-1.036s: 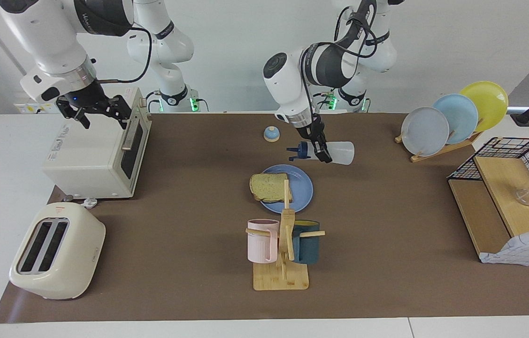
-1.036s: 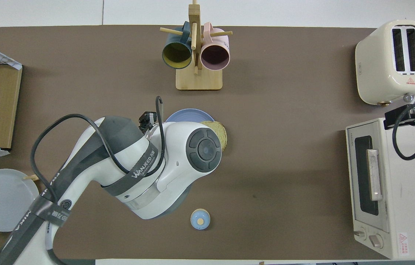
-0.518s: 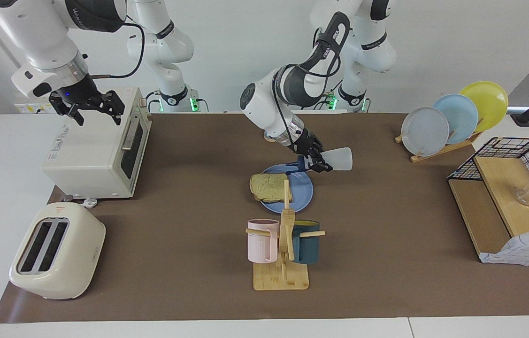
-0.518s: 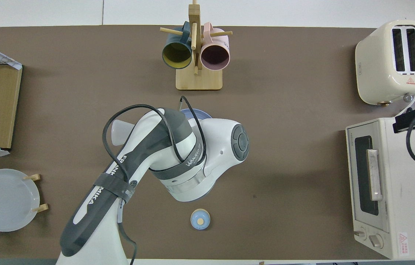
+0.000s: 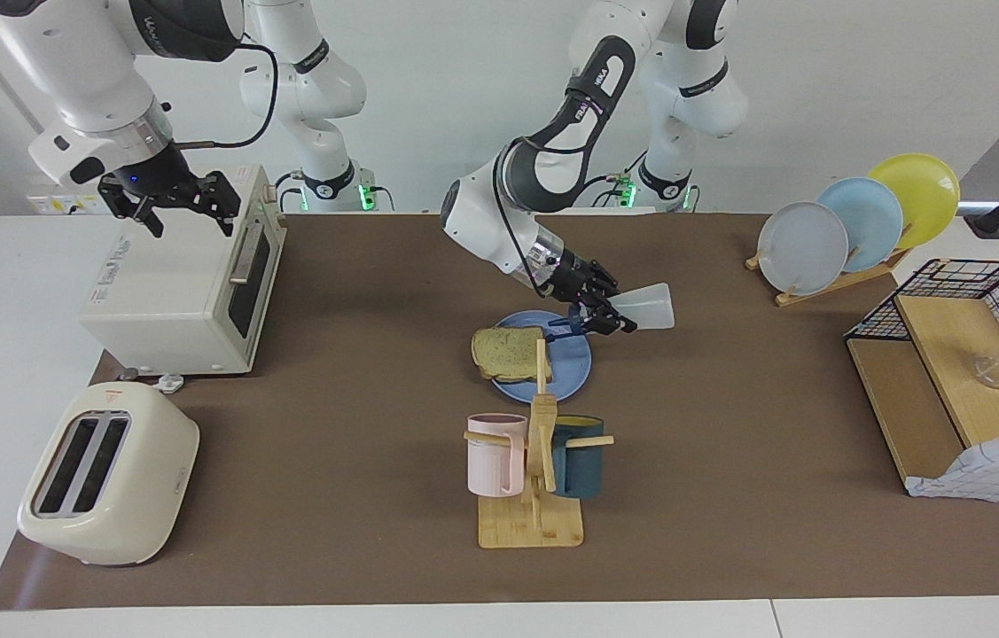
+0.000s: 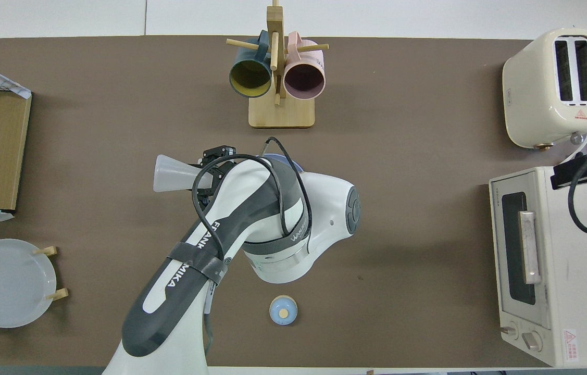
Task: Put bread on plate and add seasoning
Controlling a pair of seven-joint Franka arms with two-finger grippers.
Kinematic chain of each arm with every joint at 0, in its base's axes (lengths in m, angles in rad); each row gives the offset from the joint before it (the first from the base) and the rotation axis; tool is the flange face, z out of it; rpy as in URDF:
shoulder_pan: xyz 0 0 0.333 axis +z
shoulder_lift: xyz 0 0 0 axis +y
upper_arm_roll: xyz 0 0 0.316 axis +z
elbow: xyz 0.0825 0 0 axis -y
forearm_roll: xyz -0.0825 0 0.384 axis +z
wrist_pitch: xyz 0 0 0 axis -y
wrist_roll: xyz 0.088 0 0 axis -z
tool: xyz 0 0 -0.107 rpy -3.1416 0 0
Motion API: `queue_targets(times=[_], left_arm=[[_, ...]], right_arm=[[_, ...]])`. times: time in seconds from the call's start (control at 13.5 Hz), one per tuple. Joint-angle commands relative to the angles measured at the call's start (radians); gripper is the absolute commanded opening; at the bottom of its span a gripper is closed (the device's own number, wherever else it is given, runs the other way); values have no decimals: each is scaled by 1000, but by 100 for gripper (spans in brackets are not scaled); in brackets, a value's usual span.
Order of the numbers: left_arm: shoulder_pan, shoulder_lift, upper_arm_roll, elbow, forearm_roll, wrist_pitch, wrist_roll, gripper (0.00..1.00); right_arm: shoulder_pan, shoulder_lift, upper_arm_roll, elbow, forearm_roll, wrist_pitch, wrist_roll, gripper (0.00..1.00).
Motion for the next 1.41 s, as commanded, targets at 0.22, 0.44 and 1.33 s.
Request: queue_targets(times=[0.22,0.44,1.33], left_arm=[[-40,98,13,26,101,-41,-4,0],[-51,121,12,32,199,-82,-2,0],[-62,222,18,71,415,-172,1,0]], right_arm=[[-14,-11,1,-18,21,4,-30,100],[-11,-11,1,-18,21,2,-30,100],[-11,-11,1,-18,21,2,-30,100]])
